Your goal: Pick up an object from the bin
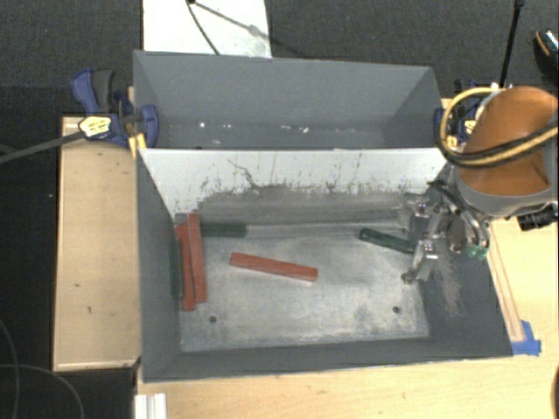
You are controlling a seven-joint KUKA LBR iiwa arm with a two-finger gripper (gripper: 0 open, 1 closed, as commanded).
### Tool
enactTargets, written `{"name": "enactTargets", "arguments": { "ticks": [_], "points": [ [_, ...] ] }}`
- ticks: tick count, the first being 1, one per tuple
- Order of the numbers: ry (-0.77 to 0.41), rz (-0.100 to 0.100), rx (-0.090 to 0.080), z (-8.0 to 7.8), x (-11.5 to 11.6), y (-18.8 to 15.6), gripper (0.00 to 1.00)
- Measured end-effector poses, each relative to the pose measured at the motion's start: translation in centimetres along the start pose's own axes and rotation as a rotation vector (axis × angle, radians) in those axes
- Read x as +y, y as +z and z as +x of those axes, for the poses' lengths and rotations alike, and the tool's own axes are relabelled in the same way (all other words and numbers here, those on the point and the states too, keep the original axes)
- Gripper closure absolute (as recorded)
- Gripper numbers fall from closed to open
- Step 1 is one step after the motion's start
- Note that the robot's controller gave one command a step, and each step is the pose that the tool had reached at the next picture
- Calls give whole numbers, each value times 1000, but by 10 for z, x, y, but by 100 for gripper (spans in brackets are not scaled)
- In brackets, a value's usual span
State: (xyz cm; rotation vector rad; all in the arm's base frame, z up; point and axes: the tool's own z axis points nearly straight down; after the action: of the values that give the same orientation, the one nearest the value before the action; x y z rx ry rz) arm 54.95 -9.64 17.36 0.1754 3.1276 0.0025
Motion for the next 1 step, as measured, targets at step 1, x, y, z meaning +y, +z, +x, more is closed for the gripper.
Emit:
{"name": "enactTargets", "arguments": {
  "ticks": [1],
  "points": [
    [261, 3, 5, -33, -28, 47, 0]
  ]
}}
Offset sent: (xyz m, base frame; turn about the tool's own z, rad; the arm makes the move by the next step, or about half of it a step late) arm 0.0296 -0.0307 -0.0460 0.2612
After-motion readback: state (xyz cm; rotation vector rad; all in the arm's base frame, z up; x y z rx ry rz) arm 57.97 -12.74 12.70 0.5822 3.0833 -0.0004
